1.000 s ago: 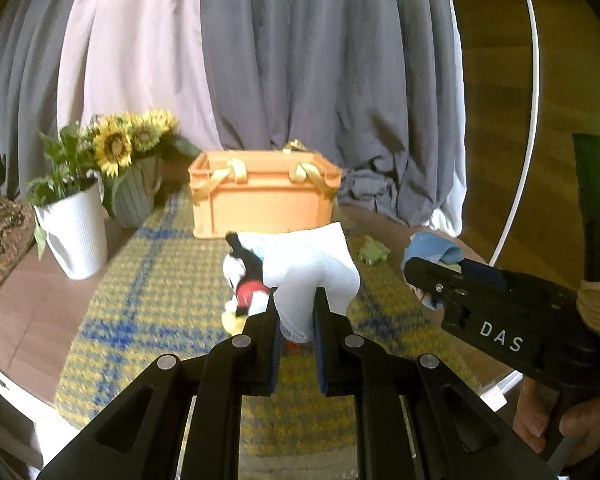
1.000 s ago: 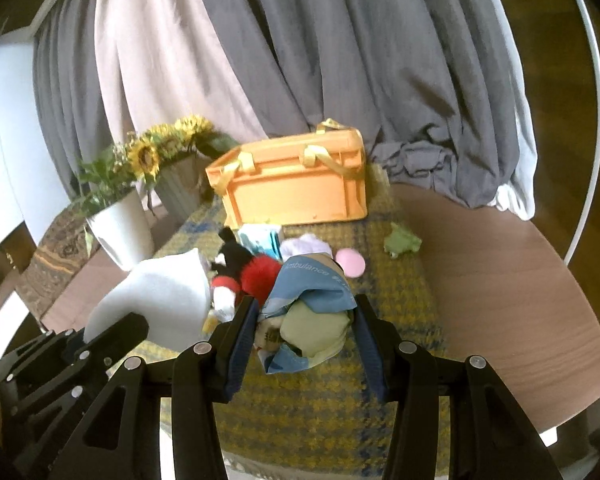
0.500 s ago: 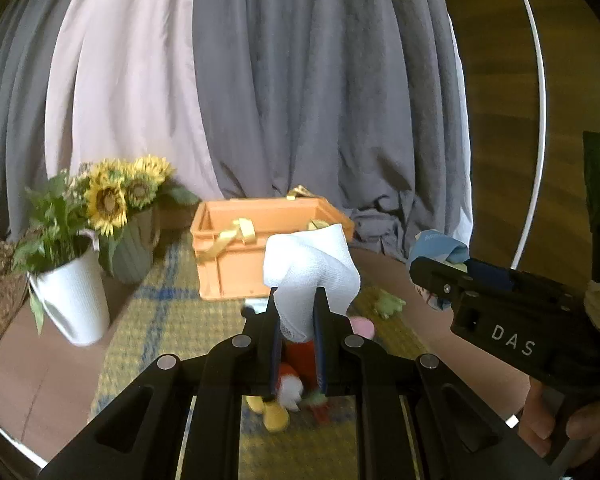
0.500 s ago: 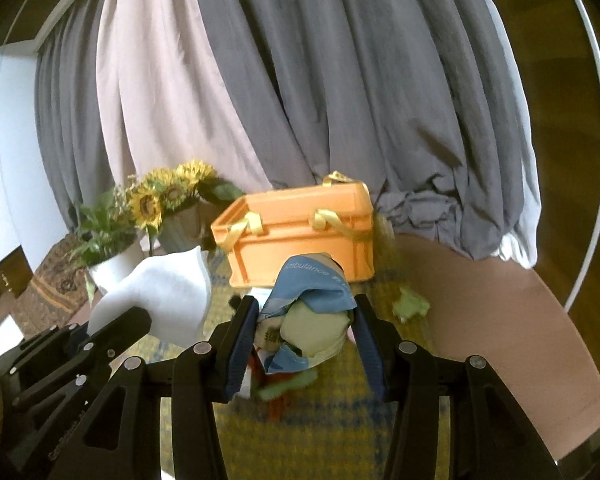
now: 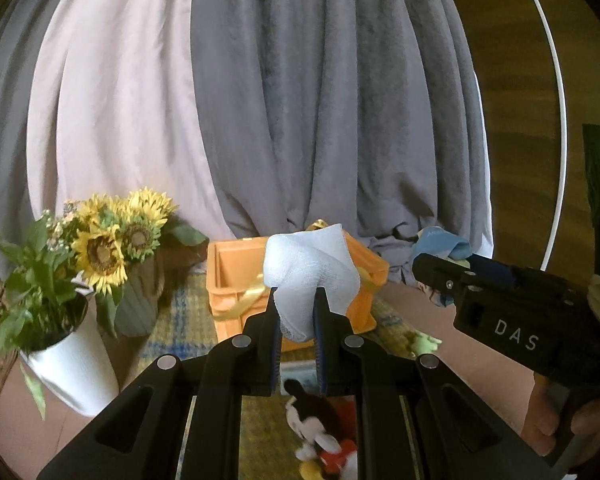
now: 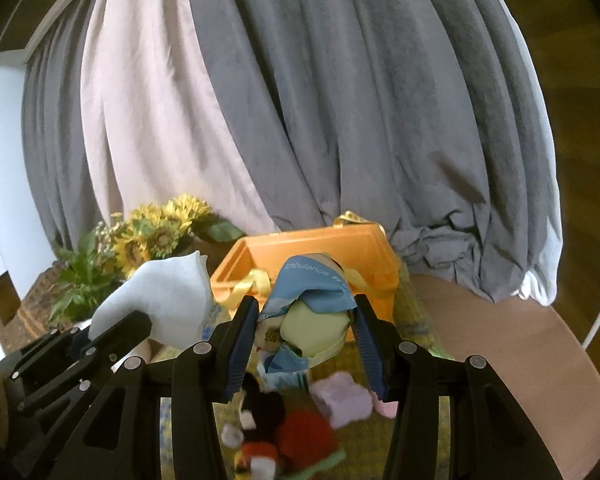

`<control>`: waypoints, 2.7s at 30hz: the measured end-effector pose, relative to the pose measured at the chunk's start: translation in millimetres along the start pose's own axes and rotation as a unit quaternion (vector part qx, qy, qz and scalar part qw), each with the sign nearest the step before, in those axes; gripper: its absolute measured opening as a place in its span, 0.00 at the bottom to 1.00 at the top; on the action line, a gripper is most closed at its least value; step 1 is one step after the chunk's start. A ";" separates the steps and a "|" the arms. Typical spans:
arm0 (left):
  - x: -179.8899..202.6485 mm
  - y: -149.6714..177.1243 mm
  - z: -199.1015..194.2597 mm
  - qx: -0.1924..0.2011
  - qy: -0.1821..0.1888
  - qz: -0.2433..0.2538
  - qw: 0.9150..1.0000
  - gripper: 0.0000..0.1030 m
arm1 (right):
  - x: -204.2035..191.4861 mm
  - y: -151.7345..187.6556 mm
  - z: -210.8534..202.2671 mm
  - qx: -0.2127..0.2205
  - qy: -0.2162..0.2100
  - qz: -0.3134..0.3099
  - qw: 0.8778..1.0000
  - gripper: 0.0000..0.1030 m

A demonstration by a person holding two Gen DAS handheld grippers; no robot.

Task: Organize soft objects
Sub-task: 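Lift the white tissue and blue-yellow cloth and carry both over the orange crate, then open both tools to drop the tissue and cloth into the crate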

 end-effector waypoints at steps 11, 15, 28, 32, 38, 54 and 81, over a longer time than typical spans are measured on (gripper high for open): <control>-11.1 -21.3 41.6 0.014 0.005 0.006 1.000 0.14 | 2.1 -24.9 42.1 0.011 0.012 0.001 1.000 0.47; -10.4 -33.2 53.1 0.025 -0.010 0.002 1.000 0.14 | 7.3 -38.3 55.5 0.013 -0.001 -0.005 1.000 0.47; -3.2 -57.7 120.6 0.034 -0.023 0.003 0.999 0.14 | 35.4 -67.1 115.1 0.011 -0.009 -0.017 1.000 0.47; -1.1 -57.5 144.8 0.027 -0.024 0.009 0.999 0.14 | 48.0 -70.8 137.8 0.003 -0.006 -0.012 1.000 0.48; 0.3 -49.3 183.4 0.000 -0.026 0.008 1.000 0.14 | 65.7 -67.9 172.4 -0.019 -0.001 -0.005 1.000 0.47; 7.9 -21.3 251.6 -0.060 -0.034 0.032 0.997 0.35 | 102.8 -48.9 236.5 -0.075 0.018 0.015 0.997 0.51; -0.5 -44.1 137.5 -0.016 -0.064 0.000 0.998 0.94 | 83.0 -61.0 134.4 0.003 0.061 0.005 0.998 0.80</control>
Point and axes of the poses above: each gripper's, at about its wrist camera, not at the fingertips, and z roughly the way its jaws point, x to its right, y to its underside, the point moved 2 cm from there along z, roughly the way its jaws point, and after that the axes turned 13 degrees about -y, right-handed, at the moved point
